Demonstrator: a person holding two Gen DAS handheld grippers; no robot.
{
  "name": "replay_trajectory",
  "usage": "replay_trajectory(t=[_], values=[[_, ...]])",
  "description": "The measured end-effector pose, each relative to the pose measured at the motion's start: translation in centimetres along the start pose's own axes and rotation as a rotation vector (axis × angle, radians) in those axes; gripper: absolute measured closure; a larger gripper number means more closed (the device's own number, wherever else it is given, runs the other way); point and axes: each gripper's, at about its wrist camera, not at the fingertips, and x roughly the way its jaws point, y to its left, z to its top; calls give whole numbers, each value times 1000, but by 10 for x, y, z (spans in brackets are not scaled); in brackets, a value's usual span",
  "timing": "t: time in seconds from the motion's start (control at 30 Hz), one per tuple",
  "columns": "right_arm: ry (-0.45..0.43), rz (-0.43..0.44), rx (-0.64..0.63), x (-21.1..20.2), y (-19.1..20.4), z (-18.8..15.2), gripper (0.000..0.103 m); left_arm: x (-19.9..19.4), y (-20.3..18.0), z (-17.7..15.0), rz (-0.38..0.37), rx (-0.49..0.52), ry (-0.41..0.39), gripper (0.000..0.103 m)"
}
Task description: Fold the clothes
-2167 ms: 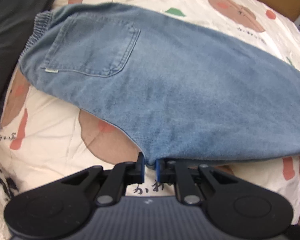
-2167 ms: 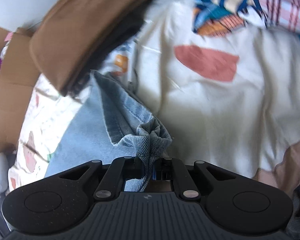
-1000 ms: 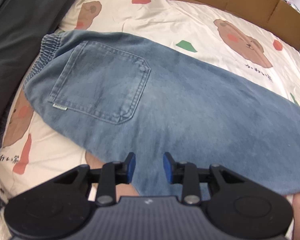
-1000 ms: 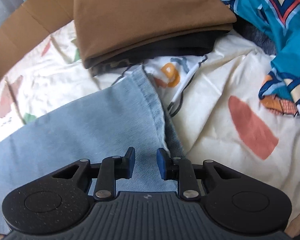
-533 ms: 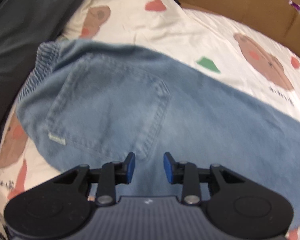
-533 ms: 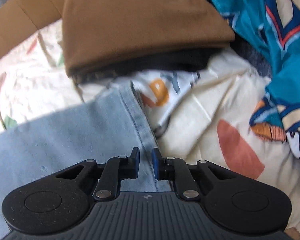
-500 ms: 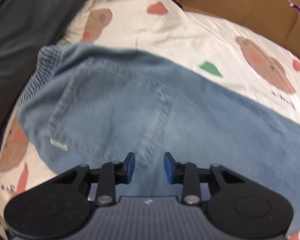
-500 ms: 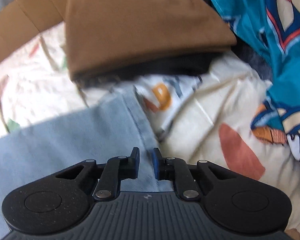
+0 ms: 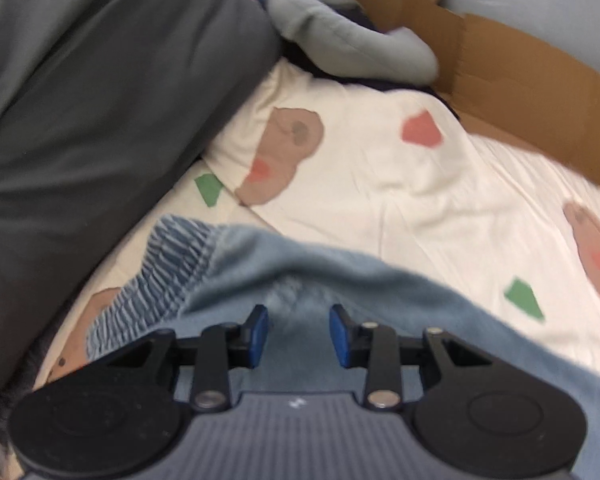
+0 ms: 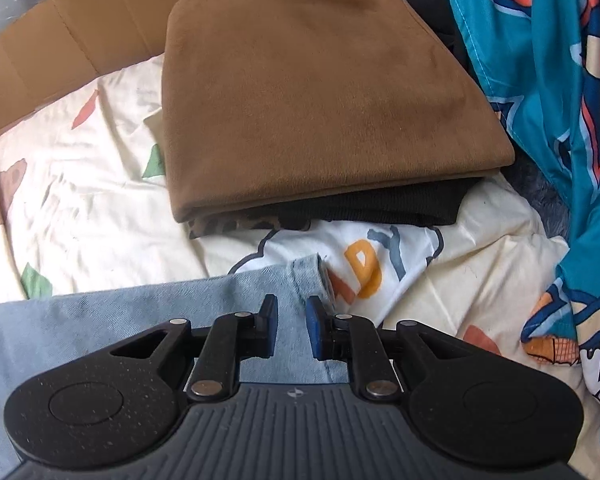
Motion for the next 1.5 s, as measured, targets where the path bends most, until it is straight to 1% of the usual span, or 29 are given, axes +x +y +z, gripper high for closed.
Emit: replay_trajectory(t=[0.13,0.33,0.43,0.5,0.53,0.6,0.67,0.73,0.8,0.9,1.0,1.03,1.07,1.1,1.13,1.2,1.27,1.4,1.5], values=[[2,-21,-6,10,2,3,81,21,17,17,0,-90,3,67],[8,-55,-34,24,4,6,81,58,33,30,11,-173,71,69],[11,-72,-48,32,5,8,80,76,38,33,16,-190,114,70],[19,-79,-43,36,3,8,79,85,36,36,26,-175,142,71],[29,-78,-34,38,2,9,75,89,35,38,32,-168,156,72],[41,-71,-19,43,-2,9,71,96,33,42,43,-144,183,72],[54,-63,-8,45,-4,10,70,96,31,49,49,-120,212,74],[55,-66,-3,41,-4,11,71,86,32,54,32,-100,225,75],[56,-70,2,38,-4,12,71,70,35,57,-3,-64,225,73],[39,-85,-2,24,-4,12,71,42,39,57,-18,-22,208,73],[11,-82,-6,10,-4,11,71,18,45,53,-42,-20,200,74],[1,-81,-7,5,-4,9,71,14,47,50,-47,-25,205,78],[-13,-81,-10,1,-4,8,71,12,48,46,-51,-30,210,88],[-21,-78,-21,-3,-1,7,71,9,49,42,-54,-35,216,92],[-30,-74,-33,-7,1,6,71,6,51,39,-58,-41,221,93],[-44,-60,-48,-13,3,3,71,10,52,29,-44,-47,241,93],[-48,-35,-54,-14,6,-1,71,21,55,20,-10,-55,259,93],[-19,-20,-88,-5,10,-7,71,46,65,9,38,-81,263,95],[2,-26,-89,6,9,-9,71,61,69,5,52,-93,260,97]])
